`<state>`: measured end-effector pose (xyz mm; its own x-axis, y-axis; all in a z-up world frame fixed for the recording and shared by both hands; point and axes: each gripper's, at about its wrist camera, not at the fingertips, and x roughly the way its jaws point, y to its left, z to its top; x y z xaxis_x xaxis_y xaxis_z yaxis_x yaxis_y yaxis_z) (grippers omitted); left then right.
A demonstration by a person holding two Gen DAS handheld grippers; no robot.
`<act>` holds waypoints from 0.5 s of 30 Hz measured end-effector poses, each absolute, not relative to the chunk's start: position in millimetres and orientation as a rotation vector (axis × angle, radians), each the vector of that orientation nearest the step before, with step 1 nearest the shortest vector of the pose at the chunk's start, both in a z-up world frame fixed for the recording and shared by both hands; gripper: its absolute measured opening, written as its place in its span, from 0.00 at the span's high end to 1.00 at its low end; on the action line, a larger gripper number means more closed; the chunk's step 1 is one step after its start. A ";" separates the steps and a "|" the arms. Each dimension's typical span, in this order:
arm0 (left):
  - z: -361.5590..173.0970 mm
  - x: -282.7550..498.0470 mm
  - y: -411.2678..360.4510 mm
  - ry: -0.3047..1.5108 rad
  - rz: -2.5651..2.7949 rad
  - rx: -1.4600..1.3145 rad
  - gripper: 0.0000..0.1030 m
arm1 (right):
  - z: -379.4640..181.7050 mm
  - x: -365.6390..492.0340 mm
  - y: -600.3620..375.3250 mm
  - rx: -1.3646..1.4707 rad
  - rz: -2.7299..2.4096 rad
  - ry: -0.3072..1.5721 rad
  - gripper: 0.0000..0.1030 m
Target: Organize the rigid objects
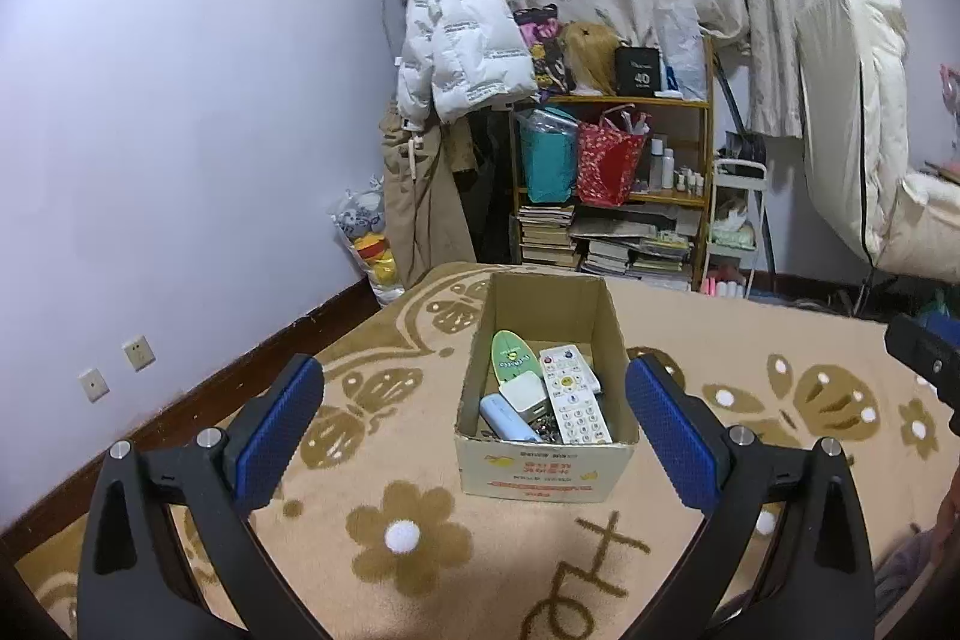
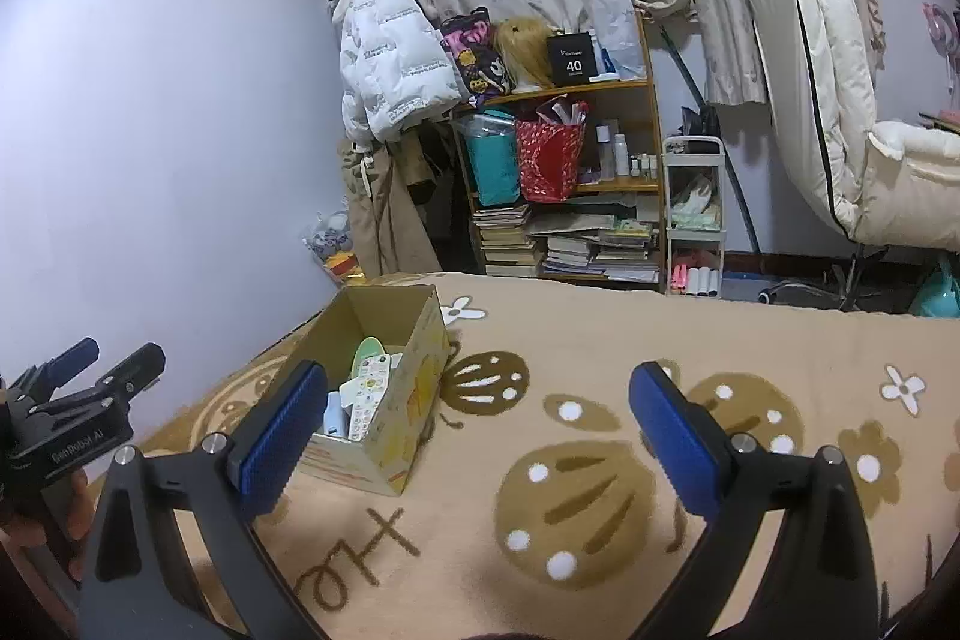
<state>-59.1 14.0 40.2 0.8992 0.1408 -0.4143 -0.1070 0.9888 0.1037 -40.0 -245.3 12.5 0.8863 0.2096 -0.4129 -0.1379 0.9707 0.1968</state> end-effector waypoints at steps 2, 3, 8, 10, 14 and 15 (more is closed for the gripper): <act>36.0 -57.4 10.2 0.439 0.115 0.090 0.03 | 10.4 -39.9 -243.6 0.154 0.179 0.449 0.00; 33.7 -56.7 9.1 0.442 0.115 0.094 0.03 | 9.8 -40.1 -242.8 0.152 0.178 0.450 0.00; 25.3 -51.7 9.6 0.465 0.104 0.088 0.03 | 6.7 -40.1 -243.4 0.136 0.177 0.467 0.00; 22.9 -50.3 9.7 0.473 0.101 0.090 0.03 | 5.6 -40.0 -243.7 0.131 0.179 0.474 0.00; 18.6 -48.6 9.7 0.488 0.100 0.097 0.03 | 4.6 -39.9 -244.3 0.125 0.178 0.481 0.00; 18.3 -48.4 10.0 0.489 0.100 0.095 0.03 | 4.4 -39.9 -244.2 0.123 0.178 0.483 0.00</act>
<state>-48.4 10.0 18.3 0.8779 0.1189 -0.4639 -0.0734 0.9907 0.1149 -39.9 -244.2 4.4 0.8706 0.1989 -0.4500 -0.1407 0.9771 0.1597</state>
